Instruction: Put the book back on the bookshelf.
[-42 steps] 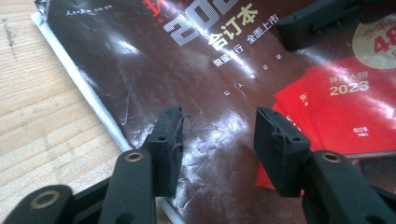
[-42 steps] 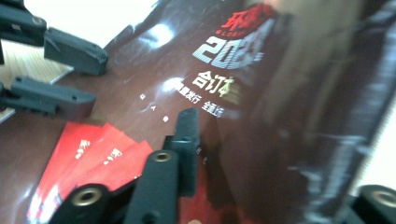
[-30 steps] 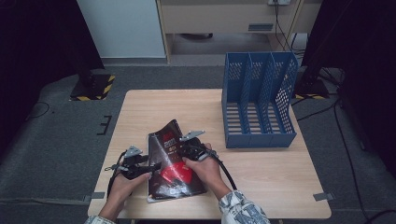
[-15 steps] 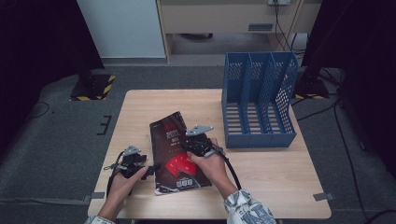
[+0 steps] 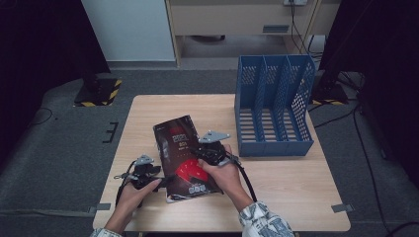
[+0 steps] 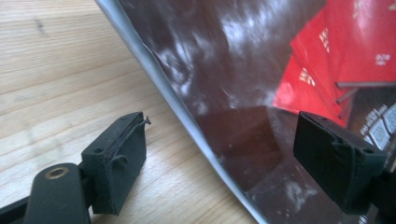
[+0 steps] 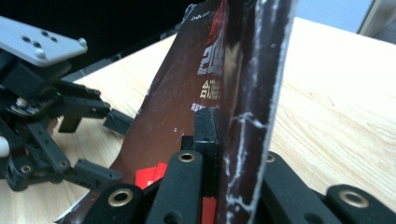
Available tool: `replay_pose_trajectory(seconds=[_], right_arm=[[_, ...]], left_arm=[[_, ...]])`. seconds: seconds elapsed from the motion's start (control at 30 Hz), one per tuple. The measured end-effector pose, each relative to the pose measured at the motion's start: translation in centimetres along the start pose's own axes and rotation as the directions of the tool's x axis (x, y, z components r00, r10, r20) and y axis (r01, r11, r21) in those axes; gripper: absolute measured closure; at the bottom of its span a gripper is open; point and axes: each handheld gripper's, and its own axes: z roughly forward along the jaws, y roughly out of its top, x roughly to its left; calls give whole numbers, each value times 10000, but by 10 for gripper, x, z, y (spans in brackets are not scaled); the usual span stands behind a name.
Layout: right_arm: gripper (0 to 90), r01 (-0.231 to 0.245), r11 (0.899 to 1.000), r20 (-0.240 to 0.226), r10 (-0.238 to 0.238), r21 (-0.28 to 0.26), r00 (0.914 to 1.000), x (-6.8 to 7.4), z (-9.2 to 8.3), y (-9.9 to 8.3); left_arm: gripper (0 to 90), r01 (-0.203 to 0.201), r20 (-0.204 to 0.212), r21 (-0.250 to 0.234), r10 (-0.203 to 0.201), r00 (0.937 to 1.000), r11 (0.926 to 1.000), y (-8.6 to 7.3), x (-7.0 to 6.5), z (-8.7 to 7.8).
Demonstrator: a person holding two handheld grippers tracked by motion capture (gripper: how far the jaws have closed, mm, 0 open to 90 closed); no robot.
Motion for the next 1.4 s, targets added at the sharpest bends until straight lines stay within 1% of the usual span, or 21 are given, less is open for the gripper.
replay_pose_trajectory(seconds=[0.13, 0.17, 0.4, 0.43, 0.5, 0.53, 0.57, 0.6, 0.7, 0.73, 0.77, 0.8, 0.9, 0.97, 1.03, 1.07, 1.1, 1.13, 1.2, 1.33, 1.4], right_arm=[[870, -27, 9999, -57, 26, -169, 10000, 0, -3, 3], [870, -33, 9995, -88, 30, -303, 10000, 0, -4, 5], [870, -3, 9975, -327, -20, -712, 9995, 2, -9, 10], [870, -25, 9959, -531, -23, -899, 9986, 2, -10, 12], [871, -92, 9946, -665, 22, -1037, 9978, 2, -10, 12], [871, -92, 9946, -665, 22, -1037, 9978, 2, -10, 12], [870, -29, 9945, -727, -48, -1049, 9973, 2, -10, 12], [870, -29, 9945, -727, -48, -1049, 9973, 2, -10, 12], [870, -13, 9950, -780, -66, -996, 9969, 1, -9, 11], [870, 33, 9952, -762, -108, -979, 9970, 1, -9, 11], [870, 75, 9953, -729, -146, -970, 9972, 1, -10, 11], [870, 122, 9953, -694, -189, -959, 9974, 0, -10, 11], [868, 202, 9954, -764, -273, -931, 9967, -1, -12, 11], [866, 241, 9955, -786, -313, -916, 9964, -1, -12, 11], [860, 449, 9956, -794, -515, -828, 9955, -1, -13, 12], [858, 521, 9955, -784, -582, -786, 9952, -2, -14, 12], [850, 658, 9951, -778, -715, -743, 9944, -3, -17, 14], [850, 658, 9951, -778, -715, -743, 9944, -3, -17, 14], [849, 808, 9937, -729, -865, -775, 9936, -5, -21, 16], [847, 759, 9931, -681, -822, -896, 9943, -9, -27, 16], [843, 736, 9931, -672, -799, -913, 9945, -10, -28, 16]], left_arm=[[177, -63, 112, 24, 63, 9999, 10000, 1, -2, 2], [181, 4, 317, 48, -5, 9995, 10000, 1, -3, 3], [252, -110, 659, 161, 99, 9978, 9998, 3, -3, 5], [298, -65, 896, 202, 47, 9960, 9998, 4, 0, 5], [360, -91, 1016, 174, 73, 9948, 9998, 5, 3, 5], [374, -91, 1016, 174, 73, 9948, 9998, 5, 3, 5], [422, 55, 1010, 120, -67, 9949, 9999, 5, 7, 5], [466, 55, 1010, 120, -67, 9949, 9999, 5, 7, 5], [591, 227, 1192, 172, -246, 9926, 9996, 6, 11, 4], [591, 331, 1273, 194, -353, 9912, 9993, 6, 12, 3], [647, 305, 1284, 194, -327, 9912, 9993, 7, 11, 2], [722, 216, 1275, 252, -246, 9915, 9994, 8, 11, 0], [808, 19, 1229, 551, -86, 9924, 9985, 13, 9, -3], [817, -20, 1191, 558, -47, 9929, 9984, 14, 8, -3], [833, -106, 1081, 550, 46, 9941, 9984, 15, 7, -5], [839, -134, 996, 474, 86, 9950, 9988, 16, 6, -6], [847, -284, 828, 306, 258, 9962, 9991, 18, 5, -10], [850, -284, 828, 306, 258, 9962, 9991, 18, 5, -10], [858, -396, 649, 43, 392, 9971, 9992, 20, 4, -14], [867, -708, 205, -552, 720, 9972, 9960, 25, 1, -23], [867, -755, 157, -581, 766, 9969, 9954, 25, 0, -24]])
